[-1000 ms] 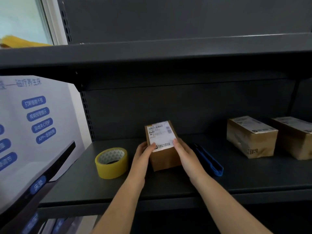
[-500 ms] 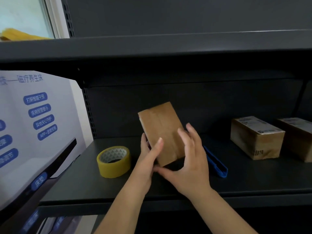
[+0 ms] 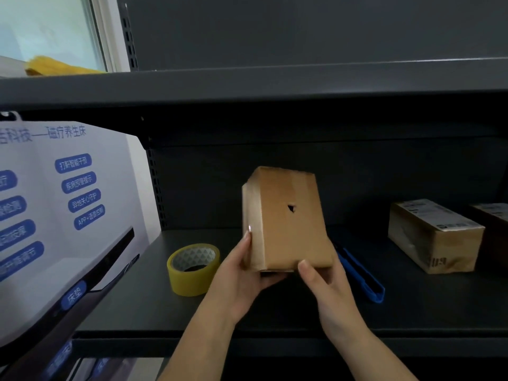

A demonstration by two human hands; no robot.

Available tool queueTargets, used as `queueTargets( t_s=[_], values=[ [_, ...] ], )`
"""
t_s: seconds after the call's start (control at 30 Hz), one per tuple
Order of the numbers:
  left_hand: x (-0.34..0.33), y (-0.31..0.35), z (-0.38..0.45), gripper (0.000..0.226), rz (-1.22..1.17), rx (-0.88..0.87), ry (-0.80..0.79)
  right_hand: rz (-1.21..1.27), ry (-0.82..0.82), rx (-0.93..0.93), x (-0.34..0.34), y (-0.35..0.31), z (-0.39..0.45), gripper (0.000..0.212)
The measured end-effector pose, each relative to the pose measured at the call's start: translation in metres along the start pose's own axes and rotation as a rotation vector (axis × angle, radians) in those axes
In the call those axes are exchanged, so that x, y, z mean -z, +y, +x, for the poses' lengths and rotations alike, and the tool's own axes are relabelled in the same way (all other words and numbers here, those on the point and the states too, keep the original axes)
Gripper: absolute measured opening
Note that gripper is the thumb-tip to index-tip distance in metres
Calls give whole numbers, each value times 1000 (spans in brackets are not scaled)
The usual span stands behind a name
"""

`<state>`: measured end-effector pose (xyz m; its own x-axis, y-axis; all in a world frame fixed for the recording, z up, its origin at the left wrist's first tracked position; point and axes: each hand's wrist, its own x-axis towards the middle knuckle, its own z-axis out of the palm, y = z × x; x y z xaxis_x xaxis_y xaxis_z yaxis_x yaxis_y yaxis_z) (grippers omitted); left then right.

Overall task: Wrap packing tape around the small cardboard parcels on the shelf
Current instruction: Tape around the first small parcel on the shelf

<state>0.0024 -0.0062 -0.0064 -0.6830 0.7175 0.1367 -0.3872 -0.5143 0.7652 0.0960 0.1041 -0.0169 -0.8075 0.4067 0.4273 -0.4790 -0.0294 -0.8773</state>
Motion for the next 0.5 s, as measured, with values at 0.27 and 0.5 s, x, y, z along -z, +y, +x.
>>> queueTargets(
  t_s=[0.27, 0.5],
  values=[
    [-6, -3, 17, 38, 632, 65, 467, -287, 82, -89, 0, 11, 18, 91],
    [14, -6, 4, 31, 1000, -97, 410, -533, 116, -78, 6, 30, 21, 69]
  ],
)
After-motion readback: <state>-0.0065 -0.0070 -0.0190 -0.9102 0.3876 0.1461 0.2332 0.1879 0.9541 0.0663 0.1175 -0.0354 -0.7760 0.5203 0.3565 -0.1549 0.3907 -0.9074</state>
